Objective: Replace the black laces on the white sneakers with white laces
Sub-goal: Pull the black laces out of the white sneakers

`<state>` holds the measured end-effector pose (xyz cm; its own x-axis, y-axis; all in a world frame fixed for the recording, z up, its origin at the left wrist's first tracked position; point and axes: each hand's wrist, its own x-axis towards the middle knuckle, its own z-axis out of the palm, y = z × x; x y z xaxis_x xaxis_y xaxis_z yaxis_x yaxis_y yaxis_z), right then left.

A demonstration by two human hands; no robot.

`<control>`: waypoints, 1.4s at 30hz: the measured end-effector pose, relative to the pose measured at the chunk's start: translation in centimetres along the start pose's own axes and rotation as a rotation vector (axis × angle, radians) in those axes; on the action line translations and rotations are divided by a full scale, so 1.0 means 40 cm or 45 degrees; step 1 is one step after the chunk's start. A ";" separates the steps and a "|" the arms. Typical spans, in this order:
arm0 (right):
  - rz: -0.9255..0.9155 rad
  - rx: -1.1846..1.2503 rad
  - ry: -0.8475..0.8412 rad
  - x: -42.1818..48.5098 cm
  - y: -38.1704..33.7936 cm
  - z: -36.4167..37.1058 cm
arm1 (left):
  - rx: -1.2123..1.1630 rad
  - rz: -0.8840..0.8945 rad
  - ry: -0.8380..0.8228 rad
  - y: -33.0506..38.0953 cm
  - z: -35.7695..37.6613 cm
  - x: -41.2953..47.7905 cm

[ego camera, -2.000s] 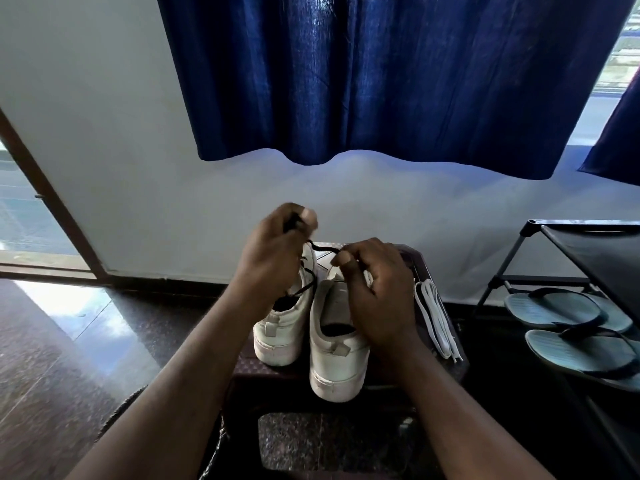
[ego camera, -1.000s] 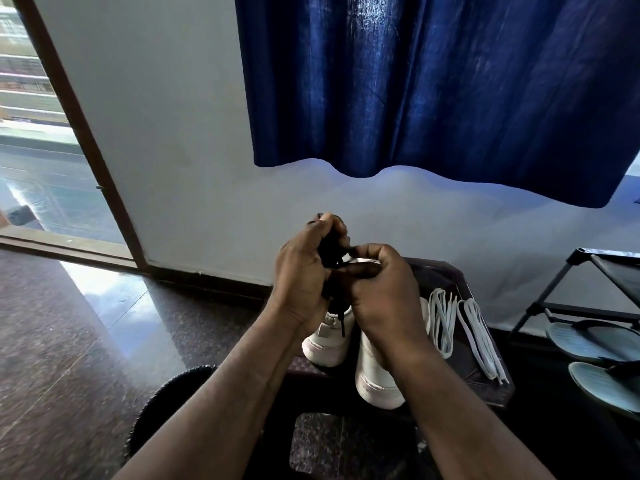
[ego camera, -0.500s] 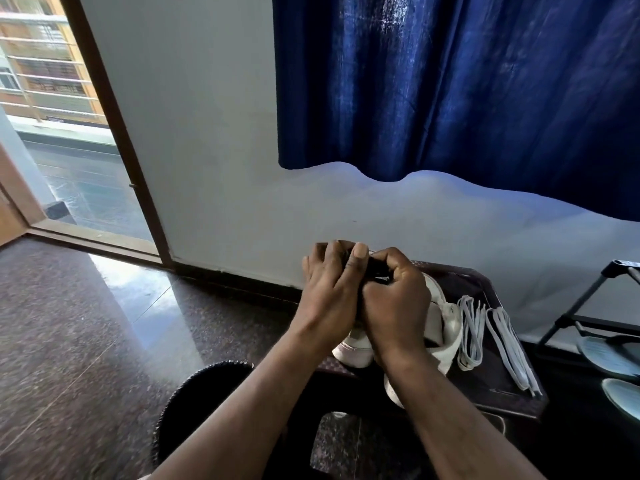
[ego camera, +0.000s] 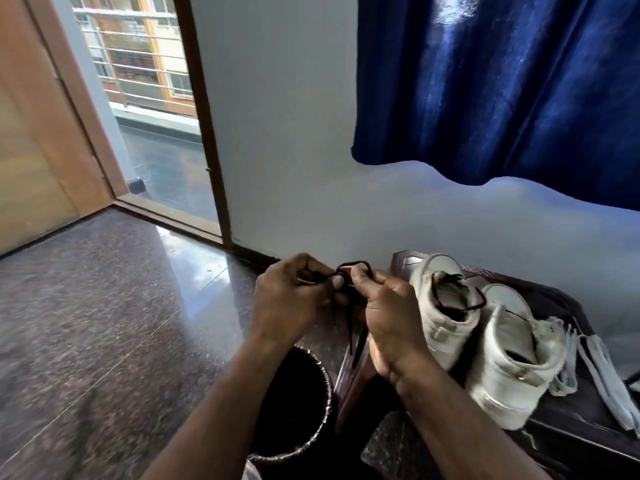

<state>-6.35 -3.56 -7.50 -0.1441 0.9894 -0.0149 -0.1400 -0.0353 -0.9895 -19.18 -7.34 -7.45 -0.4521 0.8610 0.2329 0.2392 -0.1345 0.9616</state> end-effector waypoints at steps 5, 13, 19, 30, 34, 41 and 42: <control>0.049 -0.149 0.073 0.015 0.075 0.072 | 0.103 -0.170 -0.239 -0.080 -0.105 0.038; 0.223 -0.732 -0.109 0.033 0.252 0.139 | 0.734 -0.471 -0.397 -0.224 -0.159 0.075; 0.201 -1.205 -0.337 0.030 0.309 0.164 | 1.113 -0.503 -0.479 -0.287 -0.142 0.064; -0.155 -1.387 -0.427 0.016 0.267 0.132 | 1.151 -0.399 -0.401 -0.261 -0.143 0.063; -0.399 -1.429 -0.369 -0.003 0.202 0.082 | 0.966 -0.192 -0.272 -0.184 -0.093 0.057; -0.728 -1.496 -0.190 -0.036 0.052 -0.043 | 0.679 0.140 -0.171 -0.049 0.012 0.012; -0.775 -1.497 -0.160 -0.040 0.032 -0.067 | 0.625 0.183 -0.151 -0.036 0.029 0.006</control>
<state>-3.67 -4.82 -9.12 -0.4586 0.7823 0.4216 0.7013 0.6099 -0.3690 -18.62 -6.38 -8.96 -0.2917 0.9042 0.3120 0.6787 -0.0342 0.7336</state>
